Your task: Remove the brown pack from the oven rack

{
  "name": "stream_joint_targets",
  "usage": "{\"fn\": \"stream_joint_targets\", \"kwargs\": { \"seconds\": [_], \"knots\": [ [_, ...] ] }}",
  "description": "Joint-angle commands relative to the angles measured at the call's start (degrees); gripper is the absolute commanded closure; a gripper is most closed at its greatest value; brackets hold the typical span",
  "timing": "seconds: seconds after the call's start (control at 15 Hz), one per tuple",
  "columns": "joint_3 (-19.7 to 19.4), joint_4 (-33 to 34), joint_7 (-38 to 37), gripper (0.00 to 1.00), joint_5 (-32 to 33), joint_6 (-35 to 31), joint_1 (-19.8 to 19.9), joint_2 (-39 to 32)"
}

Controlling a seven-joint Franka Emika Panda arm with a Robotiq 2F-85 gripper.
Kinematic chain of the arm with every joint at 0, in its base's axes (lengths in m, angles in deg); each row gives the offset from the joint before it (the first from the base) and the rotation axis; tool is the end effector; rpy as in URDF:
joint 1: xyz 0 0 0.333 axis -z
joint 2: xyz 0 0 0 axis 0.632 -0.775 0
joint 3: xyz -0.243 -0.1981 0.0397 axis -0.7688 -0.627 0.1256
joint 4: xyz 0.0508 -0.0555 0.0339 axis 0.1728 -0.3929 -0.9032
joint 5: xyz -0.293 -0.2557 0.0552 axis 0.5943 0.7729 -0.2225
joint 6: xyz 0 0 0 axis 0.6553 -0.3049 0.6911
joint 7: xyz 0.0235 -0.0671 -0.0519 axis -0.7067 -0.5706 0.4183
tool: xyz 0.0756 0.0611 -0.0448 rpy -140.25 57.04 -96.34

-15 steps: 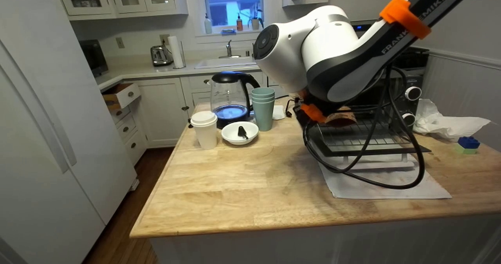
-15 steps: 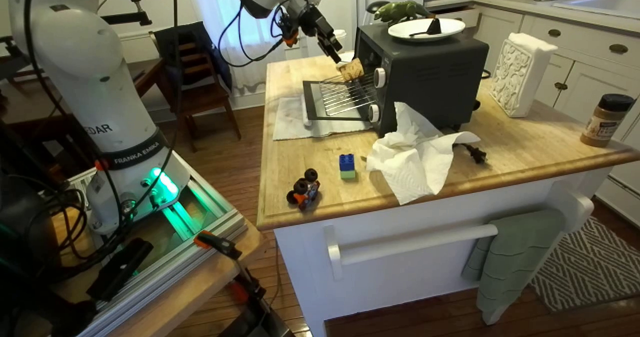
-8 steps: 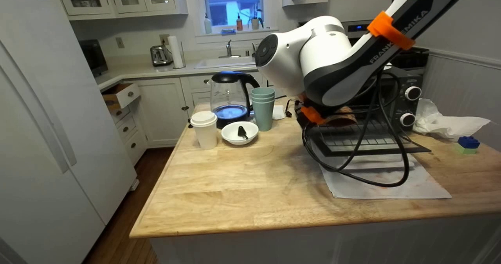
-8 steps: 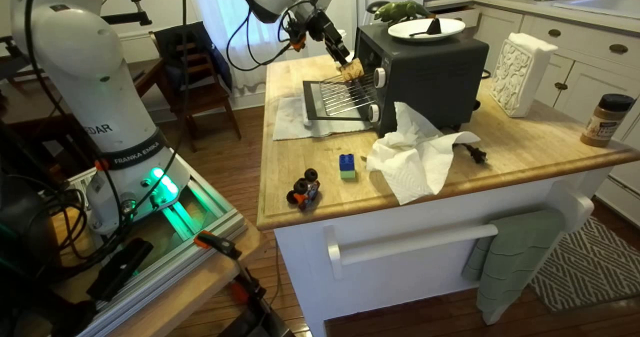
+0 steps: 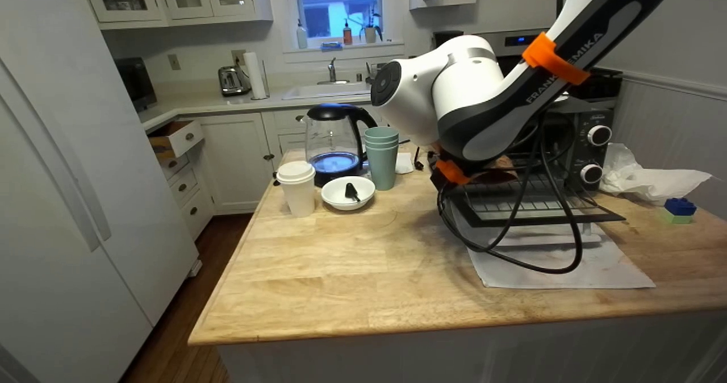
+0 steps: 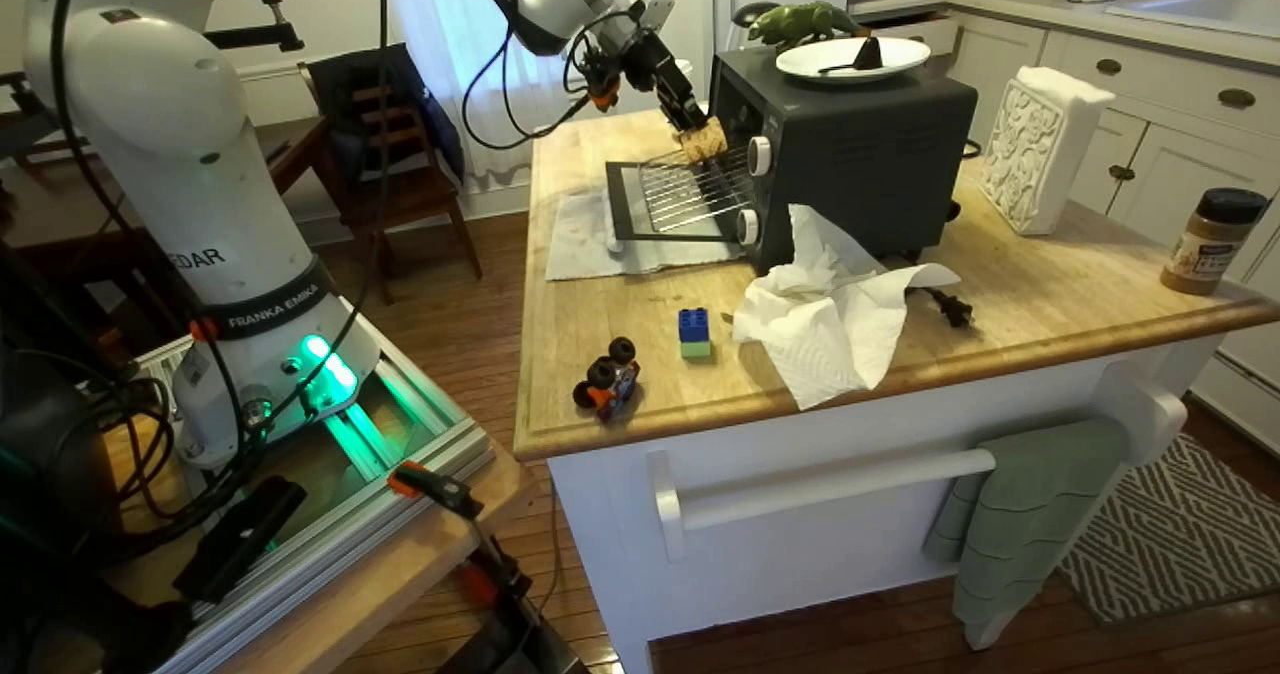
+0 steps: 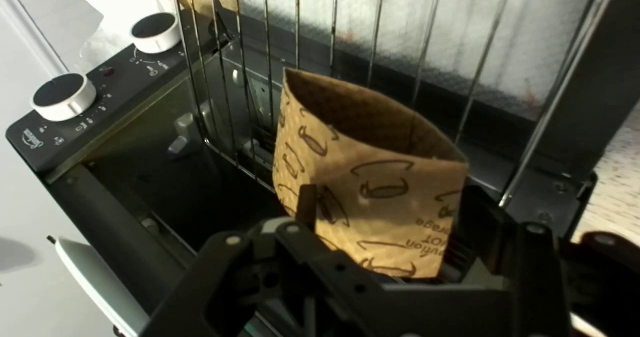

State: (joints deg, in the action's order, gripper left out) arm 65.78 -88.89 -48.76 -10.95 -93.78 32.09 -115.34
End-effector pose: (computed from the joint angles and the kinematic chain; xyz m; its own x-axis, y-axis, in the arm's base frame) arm 0.6264 0.0236 0.2250 0.8236 -0.3674 0.4320 -0.5667 -0.5055 0.6506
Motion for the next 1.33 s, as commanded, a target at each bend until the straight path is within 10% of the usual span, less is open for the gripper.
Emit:
{"fn": "stream_joint_targets", "kwargs": {
  "seconds": [0.0, 0.47, 1.27],
  "knots": [
    [-0.76, 1.42, -0.38, 0.51, 0.07, 1.2, -1.0, -0.66],
    [0.64, -0.84, 1.15, 0.98, -3.78, 0.85, -0.49, 2.38],
    [5.46, -13.27, 10.4, 0.99, -14.21, 0.4, -1.38, 21.67]
  ]
}}
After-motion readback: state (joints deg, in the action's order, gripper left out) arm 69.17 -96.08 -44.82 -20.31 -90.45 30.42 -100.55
